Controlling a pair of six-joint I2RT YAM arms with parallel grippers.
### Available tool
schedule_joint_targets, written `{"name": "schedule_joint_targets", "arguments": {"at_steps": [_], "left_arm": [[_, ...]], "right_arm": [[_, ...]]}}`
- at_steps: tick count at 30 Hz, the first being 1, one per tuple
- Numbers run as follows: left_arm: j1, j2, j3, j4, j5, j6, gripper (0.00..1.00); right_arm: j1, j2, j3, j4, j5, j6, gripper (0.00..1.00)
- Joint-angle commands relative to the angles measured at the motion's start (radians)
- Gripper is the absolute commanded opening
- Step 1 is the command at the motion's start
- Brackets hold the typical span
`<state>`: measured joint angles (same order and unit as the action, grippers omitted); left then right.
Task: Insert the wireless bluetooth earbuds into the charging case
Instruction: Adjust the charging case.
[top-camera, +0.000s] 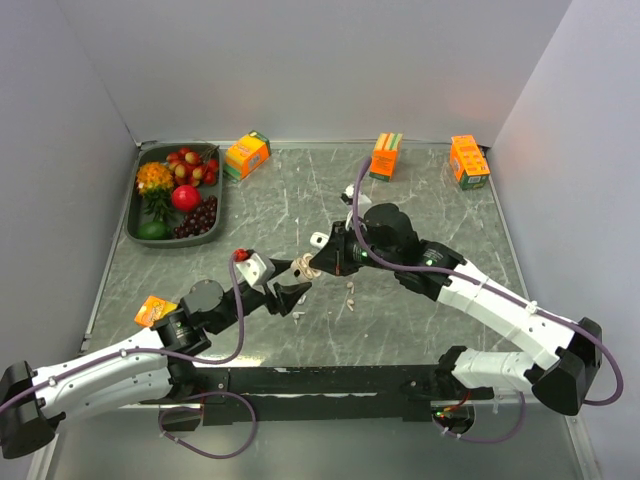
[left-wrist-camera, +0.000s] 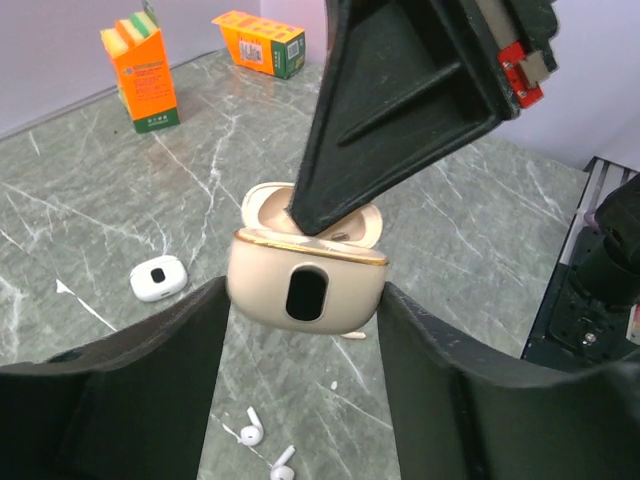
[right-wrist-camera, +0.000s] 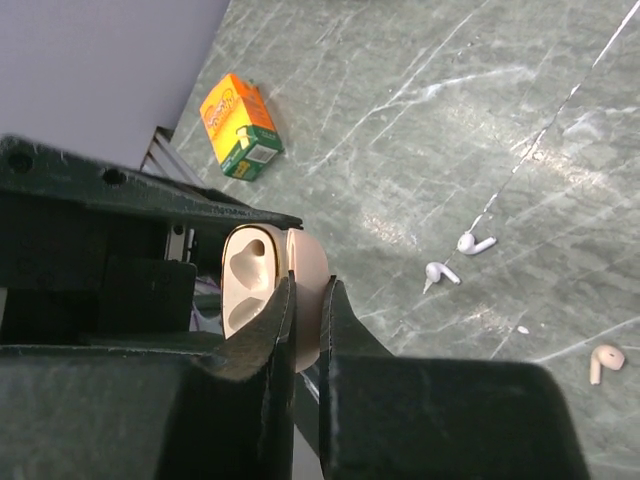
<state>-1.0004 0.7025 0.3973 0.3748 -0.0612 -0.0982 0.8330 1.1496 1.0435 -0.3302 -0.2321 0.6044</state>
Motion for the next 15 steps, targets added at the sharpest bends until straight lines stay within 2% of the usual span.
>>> {"name": "schedule_joint_targets", "arguments": {"at_steps": [1, 2, 6, 11, 14, 15], "left_arm": [[-0.001, -0.023, 0.078, -0.069, -0.066, -0.025, 0.69], [-0.003, -0.038, 0.083, -0.086, -0.066, -0.023, 0.98], [-0.003, -0.089, 0.1, -0.151, -0.069, -0.026, 0.96], [-0.003, -0.144, 0.153, -0.255, -0.101, -0.127, 0.96], [0.0, -0.178, 0.181, -0.255, 0.036, -0.132, 0.96], [0.002, -0.178, 0.198, -0.257, 0.141, -0.139, 0.96]], "right_arm": [[-0.024, -0.071, 0.081, -0.064, -0.03, -0.123, 0.0], [-0.029, -0.088, 0.093, -0.082, -0.036, -0.143, 0.0], [-0.032, -0.12, 0.153, -0.147, -0.036, -0.244, 0.0], [-0.032, -0.166, 0.181, -0.162, -0.03, -0.372, 0.0], [-0.025, -0.24, 0.092, -0.06, -0.079, -0.492, 0.0], [-0.023, -0.257, 0.078, -0.056, -0.085, -0.508, 0.0]]}}
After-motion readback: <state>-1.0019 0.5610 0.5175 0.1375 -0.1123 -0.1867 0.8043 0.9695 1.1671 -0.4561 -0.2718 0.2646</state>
